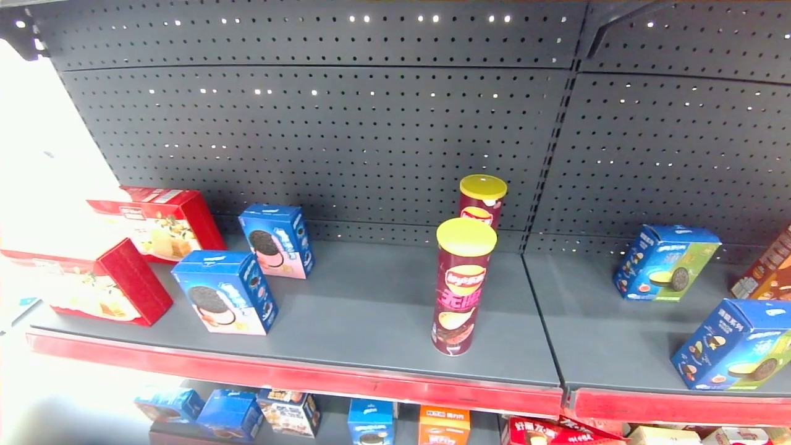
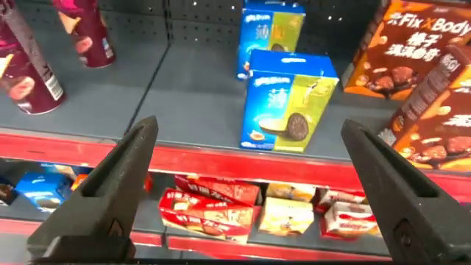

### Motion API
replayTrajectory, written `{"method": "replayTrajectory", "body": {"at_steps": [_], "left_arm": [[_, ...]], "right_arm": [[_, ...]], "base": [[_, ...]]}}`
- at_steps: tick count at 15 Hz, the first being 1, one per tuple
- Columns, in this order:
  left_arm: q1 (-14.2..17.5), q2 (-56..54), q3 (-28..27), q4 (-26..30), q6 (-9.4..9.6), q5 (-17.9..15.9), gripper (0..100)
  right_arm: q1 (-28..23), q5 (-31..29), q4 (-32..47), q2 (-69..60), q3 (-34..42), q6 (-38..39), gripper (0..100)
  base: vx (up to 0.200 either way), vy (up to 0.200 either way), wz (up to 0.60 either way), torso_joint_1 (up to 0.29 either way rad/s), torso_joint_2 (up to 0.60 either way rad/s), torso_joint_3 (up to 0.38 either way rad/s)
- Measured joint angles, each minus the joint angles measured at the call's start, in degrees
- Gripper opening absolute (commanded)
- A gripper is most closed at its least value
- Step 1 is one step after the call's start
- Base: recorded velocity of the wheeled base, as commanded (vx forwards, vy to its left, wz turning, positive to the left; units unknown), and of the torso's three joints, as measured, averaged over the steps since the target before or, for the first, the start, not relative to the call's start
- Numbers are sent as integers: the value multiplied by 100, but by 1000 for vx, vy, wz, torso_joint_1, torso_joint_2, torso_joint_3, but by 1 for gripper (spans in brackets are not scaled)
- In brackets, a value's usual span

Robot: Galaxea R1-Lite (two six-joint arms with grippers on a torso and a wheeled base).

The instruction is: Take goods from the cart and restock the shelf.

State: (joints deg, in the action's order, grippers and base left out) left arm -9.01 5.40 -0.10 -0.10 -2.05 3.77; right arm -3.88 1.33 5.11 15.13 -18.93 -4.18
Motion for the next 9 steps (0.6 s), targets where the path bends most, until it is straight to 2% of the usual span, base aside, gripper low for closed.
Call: {"method": "replayTrajectory", "body": {"at_steps": [5, 7, 9], "left_arm": [[-5, 5, 0, 0, 2, 0, 100], [-5, 7, 0, 2, 5, 0, 100], [-5, 5, 0, 0, 2, 0, 100]], "right_arm": [[197, 34, -21, -15, 24, -16, 100], [291, 74, -10, -28, 57, -13, 100], [325, 91, -16, -22, 68, -13, 100]], "base": [[0, 0, 0, 0, 0, 0], [0, 0, -600, 5, 5, 5], [0, 0, 0, 0, 0, 0]]}}
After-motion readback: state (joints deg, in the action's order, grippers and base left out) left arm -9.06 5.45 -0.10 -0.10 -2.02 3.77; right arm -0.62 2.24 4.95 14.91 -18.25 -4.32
